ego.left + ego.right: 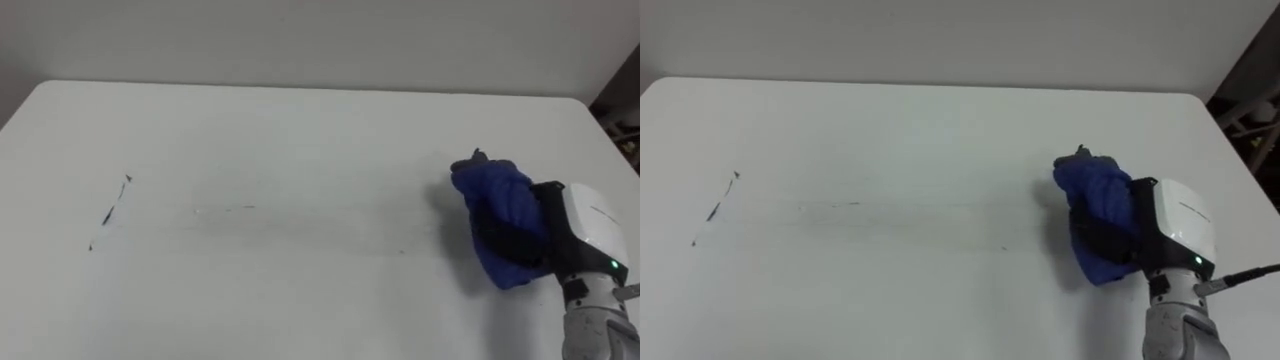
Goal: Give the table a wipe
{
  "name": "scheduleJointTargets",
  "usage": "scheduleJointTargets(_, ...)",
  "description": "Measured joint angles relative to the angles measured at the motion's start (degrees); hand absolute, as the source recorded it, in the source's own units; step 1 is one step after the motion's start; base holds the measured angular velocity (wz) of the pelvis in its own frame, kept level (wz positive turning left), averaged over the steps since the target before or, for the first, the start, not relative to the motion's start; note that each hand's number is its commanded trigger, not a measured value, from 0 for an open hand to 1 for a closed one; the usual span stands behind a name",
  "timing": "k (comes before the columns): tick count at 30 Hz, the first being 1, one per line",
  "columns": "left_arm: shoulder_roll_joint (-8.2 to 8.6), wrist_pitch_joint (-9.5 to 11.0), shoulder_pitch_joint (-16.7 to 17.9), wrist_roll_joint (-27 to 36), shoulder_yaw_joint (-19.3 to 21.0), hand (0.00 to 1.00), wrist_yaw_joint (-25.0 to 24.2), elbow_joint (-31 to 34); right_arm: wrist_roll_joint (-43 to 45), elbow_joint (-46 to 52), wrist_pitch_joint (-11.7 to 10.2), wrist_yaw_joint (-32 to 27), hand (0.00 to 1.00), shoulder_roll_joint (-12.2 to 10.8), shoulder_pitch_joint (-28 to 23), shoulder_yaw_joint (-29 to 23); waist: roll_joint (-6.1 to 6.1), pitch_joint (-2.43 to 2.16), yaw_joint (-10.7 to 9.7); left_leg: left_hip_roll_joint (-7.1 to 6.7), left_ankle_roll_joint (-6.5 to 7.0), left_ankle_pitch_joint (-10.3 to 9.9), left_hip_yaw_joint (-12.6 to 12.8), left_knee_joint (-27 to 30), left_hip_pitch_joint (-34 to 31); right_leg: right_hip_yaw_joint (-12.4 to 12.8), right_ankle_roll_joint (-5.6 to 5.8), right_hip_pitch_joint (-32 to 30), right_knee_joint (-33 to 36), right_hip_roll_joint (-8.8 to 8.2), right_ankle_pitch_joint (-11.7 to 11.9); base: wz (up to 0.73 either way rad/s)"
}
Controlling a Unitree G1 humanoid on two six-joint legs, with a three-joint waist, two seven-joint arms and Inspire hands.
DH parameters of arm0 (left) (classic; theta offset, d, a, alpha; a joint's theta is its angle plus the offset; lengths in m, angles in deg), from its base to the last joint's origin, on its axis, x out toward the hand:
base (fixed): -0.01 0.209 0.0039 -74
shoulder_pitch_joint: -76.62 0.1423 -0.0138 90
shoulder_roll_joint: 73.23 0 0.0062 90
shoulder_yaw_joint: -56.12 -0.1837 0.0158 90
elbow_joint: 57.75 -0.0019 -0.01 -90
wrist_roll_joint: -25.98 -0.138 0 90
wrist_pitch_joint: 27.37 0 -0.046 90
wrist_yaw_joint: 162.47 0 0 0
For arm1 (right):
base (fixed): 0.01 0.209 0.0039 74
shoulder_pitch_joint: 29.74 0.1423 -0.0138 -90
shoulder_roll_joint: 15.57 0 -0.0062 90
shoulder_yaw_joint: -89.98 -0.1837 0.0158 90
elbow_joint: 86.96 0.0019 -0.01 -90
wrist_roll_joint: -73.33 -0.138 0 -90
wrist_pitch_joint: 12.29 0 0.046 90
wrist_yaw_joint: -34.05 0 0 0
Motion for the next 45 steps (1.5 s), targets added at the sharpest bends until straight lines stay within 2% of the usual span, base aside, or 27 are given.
scheduleJointTargets(9, -0.08, 0.29, 0.03, -0.06, 0.13, 0.00, 0.00, 0.12, 1.21, -0.03, -1.12, -1.26, 0.00, 0.03, -0.37, -0.19, -0.44, 0.03, 0.14, 0.04, 0.00, 0.00, 0.08, -0.24, -0.15, 0.03, 0.00, -0.30, -0.08, 0.07, 0.00, -0.01)
scheduleJointTargets(14, -0.17, 0.91, 0.08, 0.07, 0.13, 0.00, 0.23, 0.16, 1.29, -0.40, -1.43, -2.57, 0.00, 0.25, -0.38, -0.54, -0.61, 0.06, 0.31, 0.10, 0.00, -0.01, 1.25, -0.25, 0.16, 1.07, -0.03, -0.58, -0.04, 0.32, 0.03, -0.11)
scheduleJointTargets(19, -0.52, 2.35, 0.21, 0.17, 0.13, 0.00, 0.50, 0.38, 1.26, -1.05, -2.00, -3.76, 0.00, 0.26, -0.43, -1.83, -1.04, 0.30, -0.29, 0.17, 0.01, -0.05, 1.48, -0.27, 0.28, 1.25, -0.08, -0.56, -0.04, 0.41, 0.07, -0.02)
scheduleJointTargets(24, -0.54, 2.45, 0.45, 0.05, 0.13, 0.00, 0.48, 0.68, 1.00, -2.74, -2.62, -4.95, 0.00, 0.26, -1.36, -2.27, -1.25, 0.30, -1.02, 0.18, 0.01, -0.07, 1.53, -0.28, 0.25, 1.28, -0.08, -0.59, -0.01, 0.43, 0.07, 0.00)
scheduleJointTargets(26, -0.56, 2.46, 0.73, 0.04, 0.13, 0.00, 0.48, 0.68, 0.75, -2.85, -3.52, -5.06, 0.00, 0.26, -1.91, -3.61, -1.15, 0.30, -1.24, 0.17, 0.01, -0.09, 1.63, -0.57, 0.24, 1.28, -0.07, -0.91, 0.23, 0.43, 0.07, -0.02)
scheduleJointTargets(29, -0.59, 2.45, 1.33, -0.02, 0.44, 0.00, 0.46, 0.67, -1.64, -4.62, -3.66, -6.54, 0.00, 0.52, -1.82, -6.06, -1.25, 0.22, -1.23, 0.17, 0.02, -0.09, 2.38, -0.75, 0.27, 1.13, -0.08, -1.71, 1.07, 0.36, 0.06, -0.13)
scheduleJointTargets(36, -0.63, 2.18, 2.17, 0.06, 5.30, 0.00, 0.07, 0.20, -8.32, -22.24, -2.91, -8.93, 0.00, 0.87, -1.96, -13.47, -2.21, 0.08, -1.64, 0.16, 0.07, -0.15, 2.70, -0.51, 0.44, 1.29, -0.09, -1.58, 0.99, 0.34, 0.06, -0.02)
scheduleJointTargets(38, -0.59, 2.16, 2.66, 0.12, 6.62, 0.00, 0.00, 0.29, -11.85, -25.48, -2.63, -8.97, 0.00, 1.03, -1.94, -15.70, -2.48, 0.03, -2.25, 0.16, 0.07, -0.19, 2.70, -0.55, 0.41, 1.27, -0.09, -1.60, 0.99, 0.33, 0.07, 0.00)
scheduleJointTargets(39, -0.59, 2.11, 3.35, 0.16, 7.07, 0.00, 0.00, 0.47, -14.54, -26.60, -2.06, -8.97, 0.00, 1.90, -1.95, -16.42, -2.63, 0.15, -2.87, 0.14, 0.11, -0.27, 2.70, -0.49, 0.41, 1.30, -0.09, -1.61, 1.03, 0.30, 0.07, 0.00)
scheduleJointTargets(41, -0.57, 1.78, 3.86, -0.06, 7.93, 0.00, 0.00, 0.57, -16.24, -29.16, -1.98, -9.34, 0.00, 3.19, -1.89, -18.80, -2.28, -0.07, -3.91, 0.12, 0.19, -0.43, 2.70, -0.26, 0.34, 1.31, -0.08, -1.61, 1.00, 0.27, 0.06, 0.00)
scheduleJointTargets(43, -0.59, 1.46, 4.00, -0.06, 9.37, 0.00, 0.00, 0.56, -17.24, -32.78, -1.65, -10.41, 0.00, 3.39, -1.82, -22.57, -2.45, -0.13, -4.59, 0.12, 0.19, -0.44, 2.70, -0.02, 0.32, 1.31, -0.08, -1.54, 1.02, 0.25, 0.05, 0.00)
scheduleJointTargets(45, -0.60, 1.01, 3.94, -0.01, 10.11, 0.00, 0.00, 0.58, -21.00, -35.88, -1.56, -10.85, 0.00, 3.57, -1.94, -23.88, -2.68, -0.15, -4.96, 0.12, 0.19, -0.44, 2.70, -0.03, 0.25, 1.36, -0.09, -1.62, 1.01, 0.25, 0.04, 0.00)
